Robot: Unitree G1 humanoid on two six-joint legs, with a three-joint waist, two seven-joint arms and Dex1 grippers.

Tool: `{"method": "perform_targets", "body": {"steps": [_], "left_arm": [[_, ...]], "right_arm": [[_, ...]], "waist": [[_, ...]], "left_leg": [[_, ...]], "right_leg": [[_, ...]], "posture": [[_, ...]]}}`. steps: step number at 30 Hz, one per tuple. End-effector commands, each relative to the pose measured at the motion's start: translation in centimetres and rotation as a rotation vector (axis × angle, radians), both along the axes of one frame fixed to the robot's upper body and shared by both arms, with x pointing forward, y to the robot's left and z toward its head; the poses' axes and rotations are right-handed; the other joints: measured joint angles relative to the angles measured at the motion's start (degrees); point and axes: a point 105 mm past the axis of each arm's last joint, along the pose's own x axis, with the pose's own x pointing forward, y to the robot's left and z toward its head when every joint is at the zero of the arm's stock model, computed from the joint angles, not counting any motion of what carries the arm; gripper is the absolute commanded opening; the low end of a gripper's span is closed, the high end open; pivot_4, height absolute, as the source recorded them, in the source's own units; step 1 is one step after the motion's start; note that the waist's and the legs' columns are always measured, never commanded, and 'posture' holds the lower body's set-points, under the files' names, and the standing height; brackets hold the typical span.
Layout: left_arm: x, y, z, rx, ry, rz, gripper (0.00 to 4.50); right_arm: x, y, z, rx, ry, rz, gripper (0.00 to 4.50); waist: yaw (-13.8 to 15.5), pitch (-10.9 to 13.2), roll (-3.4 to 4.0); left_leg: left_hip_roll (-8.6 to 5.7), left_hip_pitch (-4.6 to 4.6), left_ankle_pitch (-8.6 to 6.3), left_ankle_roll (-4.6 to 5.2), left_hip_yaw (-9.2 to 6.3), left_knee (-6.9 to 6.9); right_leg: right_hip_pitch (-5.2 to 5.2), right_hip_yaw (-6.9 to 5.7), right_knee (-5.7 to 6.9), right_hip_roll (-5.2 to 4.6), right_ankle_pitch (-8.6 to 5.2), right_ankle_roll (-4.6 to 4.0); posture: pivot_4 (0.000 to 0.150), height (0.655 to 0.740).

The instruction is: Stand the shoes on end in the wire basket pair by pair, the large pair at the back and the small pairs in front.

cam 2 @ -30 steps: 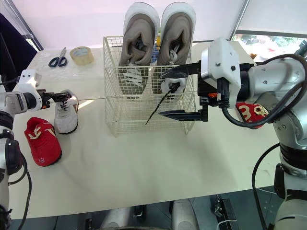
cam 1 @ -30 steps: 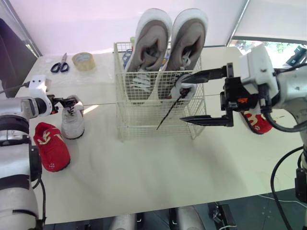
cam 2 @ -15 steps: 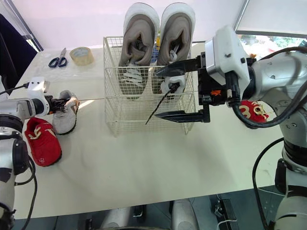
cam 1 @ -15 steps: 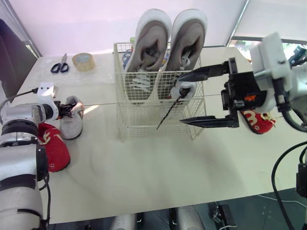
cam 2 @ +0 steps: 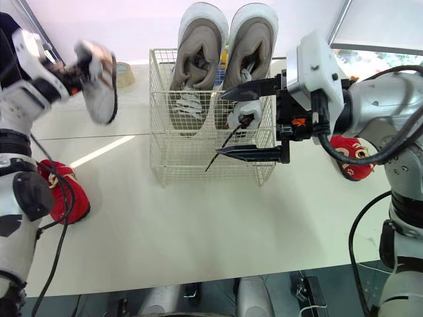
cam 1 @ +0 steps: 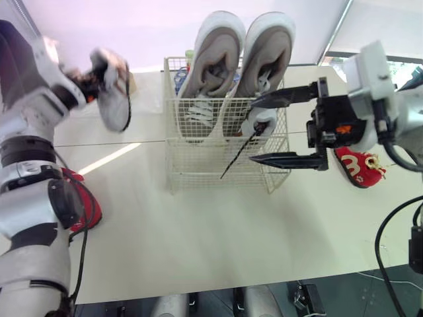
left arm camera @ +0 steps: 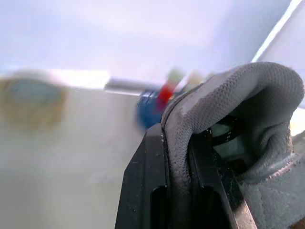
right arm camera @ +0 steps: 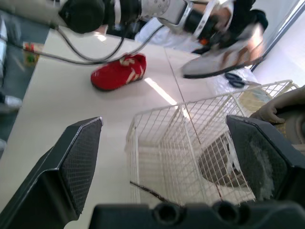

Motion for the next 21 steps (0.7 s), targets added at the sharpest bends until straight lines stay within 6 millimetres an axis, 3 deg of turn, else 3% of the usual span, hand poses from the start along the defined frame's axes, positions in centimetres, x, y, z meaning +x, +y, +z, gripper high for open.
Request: {"method": "perform_targets", "body": {"steps": [1, 9, 14, 21], "left_arm": [[-3.4, -1.7, 3.7, -0.063, -0.180, -0.112, 0.04], [-7.1, -4.9, 6.0, -0.134, -0.327, -0.242, 0.04], [-7.8, -7.7, 5.1, -0.102, -0.332, -0.291, 0.04], [-7.6, -10.2, 4.0, -0.050, -0.438, -0.062, 0.04]], "right_arm": [[0.1, -0.3, 1.5, 0.106, 0.019, -0.032, 4.50], [1.1, -0.2, 1.9, 0.200, 0.068, -0.082, 4.50], [1.5, 0.1, 1.8, 0.206, 0.057, -0.110, 4.50], [1.5, -0.2, 1.5, 0.201, 0.046, -0.128, 4.50]], "waist": [[-0.3, 0.0, 0.01], [-0.8, 0.0, 0.00], [-0.7, 0.0, 0.00], [-0.5, 0.0, 0.00]], "left_leg": [[0.00, 0.03, 0.04, -0.03, 0.01, -0.02], [0.01, 0.14, 0.09, 0.06, 0.01, 0.07], [-0.01, 0.20, 0.10, 0.14, 0.00, 0.13], [-0.03, 0.22, 0.13, 0.19, 0.01, 0.16]], "right_leg": [[0.00, 0.00, 0.01, 0.00, 0.00, 0.00], [0.06, -0.02, 0.22, 0.06, 0.01, 0.01], [0.18, -0.04, 0.22, 0.07, 0.05, 0.08], [0.23, -0.04, 0.20, 0.11, 0.10, 0.10]], "posture": [[0.150, 0.7400], [0.150, 0.7400], [0.150, 0.7400], [0.150, 0.7400]]}}
